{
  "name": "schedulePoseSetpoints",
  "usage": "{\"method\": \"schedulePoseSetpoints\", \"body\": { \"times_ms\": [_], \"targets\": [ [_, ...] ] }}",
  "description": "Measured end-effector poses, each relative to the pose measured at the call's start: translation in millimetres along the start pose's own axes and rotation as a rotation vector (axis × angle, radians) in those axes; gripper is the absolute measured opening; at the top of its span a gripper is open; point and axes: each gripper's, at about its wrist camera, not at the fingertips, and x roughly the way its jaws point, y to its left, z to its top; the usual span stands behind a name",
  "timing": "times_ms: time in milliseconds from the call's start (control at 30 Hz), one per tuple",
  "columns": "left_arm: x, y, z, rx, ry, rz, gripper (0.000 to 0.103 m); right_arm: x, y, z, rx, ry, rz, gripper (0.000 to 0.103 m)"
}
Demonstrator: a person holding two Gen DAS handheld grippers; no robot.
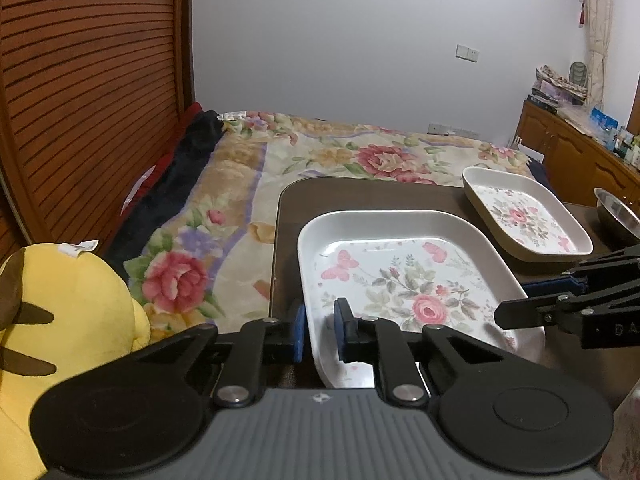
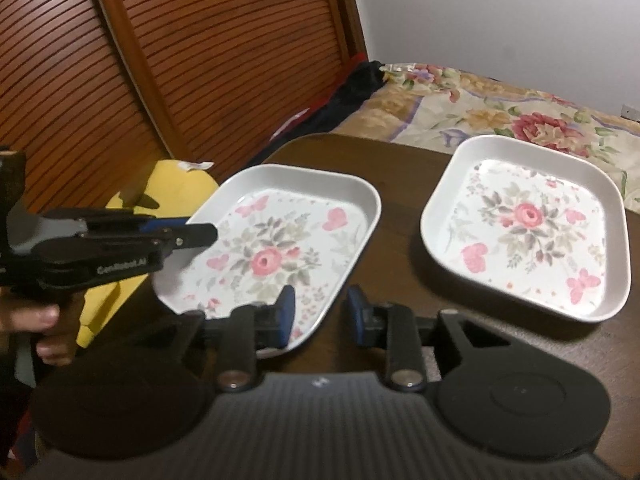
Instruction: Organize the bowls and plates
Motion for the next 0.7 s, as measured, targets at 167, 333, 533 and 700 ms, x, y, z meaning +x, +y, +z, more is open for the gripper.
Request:
{"method": "schedulePoseSetpoints", "body": {
  "times_ms": [167,333,533,700],
  "targets": [
    [0,0,0,0.001,0.001,-0.003,0.016,1,-5,0,0.012,-0.006,0.005,0.024],
    [-8,-2,0,-0.006,0.005,-0.025,0.014,-2,-6,-2,0.007,-0.01,-0.014,0.017],
    [-27,-11,5,0.002,-0.018,-0.019,0.014,-20,-7,-4,0.007,-0.039,-0.001,0.017],
    [-50,-27,5,0.016,-0.043,-0.022,0.014,-44,-4,-8,-0.002,-0.075,-0.006,0.017]
  ]
}}
